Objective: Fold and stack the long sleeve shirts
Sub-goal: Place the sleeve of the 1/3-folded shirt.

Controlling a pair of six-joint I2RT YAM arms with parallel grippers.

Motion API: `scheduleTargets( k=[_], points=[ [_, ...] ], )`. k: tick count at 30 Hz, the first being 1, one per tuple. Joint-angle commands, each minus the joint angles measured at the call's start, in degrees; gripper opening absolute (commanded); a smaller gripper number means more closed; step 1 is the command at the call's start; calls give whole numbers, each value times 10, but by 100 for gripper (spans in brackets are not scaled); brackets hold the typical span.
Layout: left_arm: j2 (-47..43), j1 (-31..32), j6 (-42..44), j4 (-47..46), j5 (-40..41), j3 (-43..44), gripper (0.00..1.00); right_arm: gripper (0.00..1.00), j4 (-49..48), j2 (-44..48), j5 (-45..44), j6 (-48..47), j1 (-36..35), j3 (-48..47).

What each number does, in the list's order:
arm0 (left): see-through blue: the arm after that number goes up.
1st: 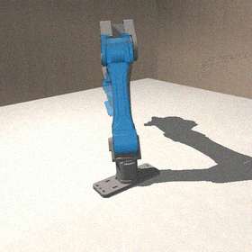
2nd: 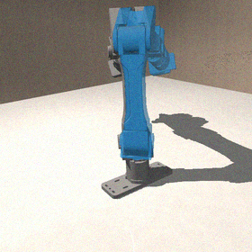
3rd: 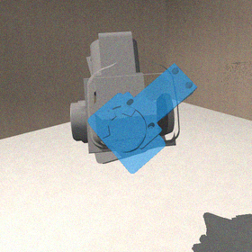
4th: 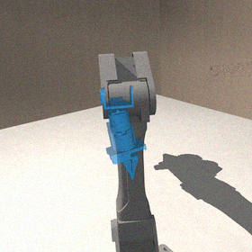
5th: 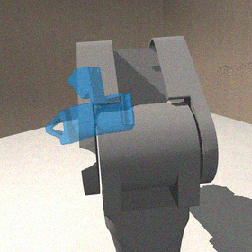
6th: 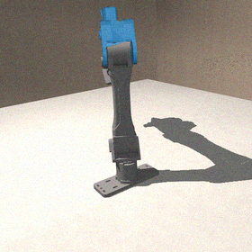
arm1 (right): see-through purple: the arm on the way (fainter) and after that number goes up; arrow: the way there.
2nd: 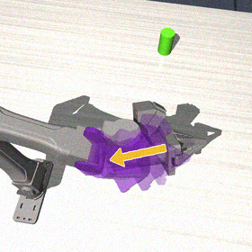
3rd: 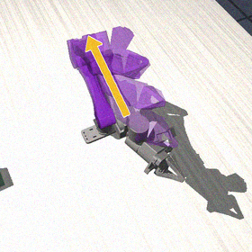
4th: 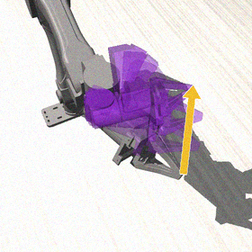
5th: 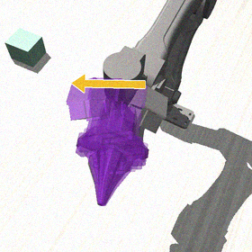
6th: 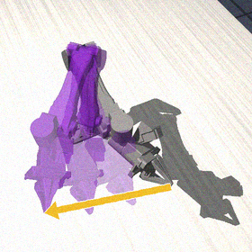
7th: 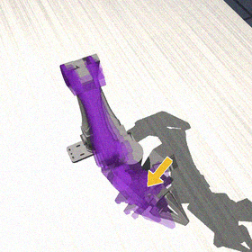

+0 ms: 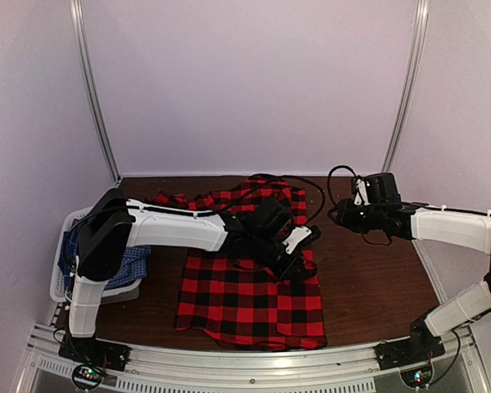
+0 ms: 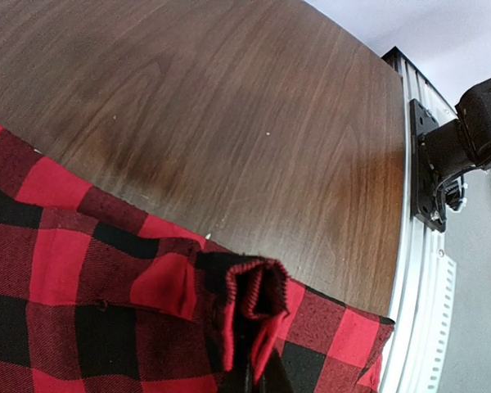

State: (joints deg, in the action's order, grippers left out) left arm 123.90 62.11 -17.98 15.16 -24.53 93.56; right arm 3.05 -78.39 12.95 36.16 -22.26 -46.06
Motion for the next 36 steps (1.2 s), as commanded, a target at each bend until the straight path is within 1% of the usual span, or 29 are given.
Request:
scheduleTargets(
  k=[1, 7, 21, 27, 36],
  points=[
    [10, 13, 12, 11, -11, 15, 0, 39, 12, 17, -16, -9, -1, 7],
    [17, 22, 23, 36, -17, 16, 0, 39, 14, 17, -14, -8, -1, 11],
    [32, 37, 24, 37, -24, 26, 0, 39, 6, 18, -7, 0, -1, 23],
    [33, 38, 20, 37, -12, 23, 0, 39, 0, 14, -4, 2, -1, 26],
    [34, 39, 14, 30, -17, 30, 0, 39, -4, 6, -1, 3, -1, 21]
  ],
)
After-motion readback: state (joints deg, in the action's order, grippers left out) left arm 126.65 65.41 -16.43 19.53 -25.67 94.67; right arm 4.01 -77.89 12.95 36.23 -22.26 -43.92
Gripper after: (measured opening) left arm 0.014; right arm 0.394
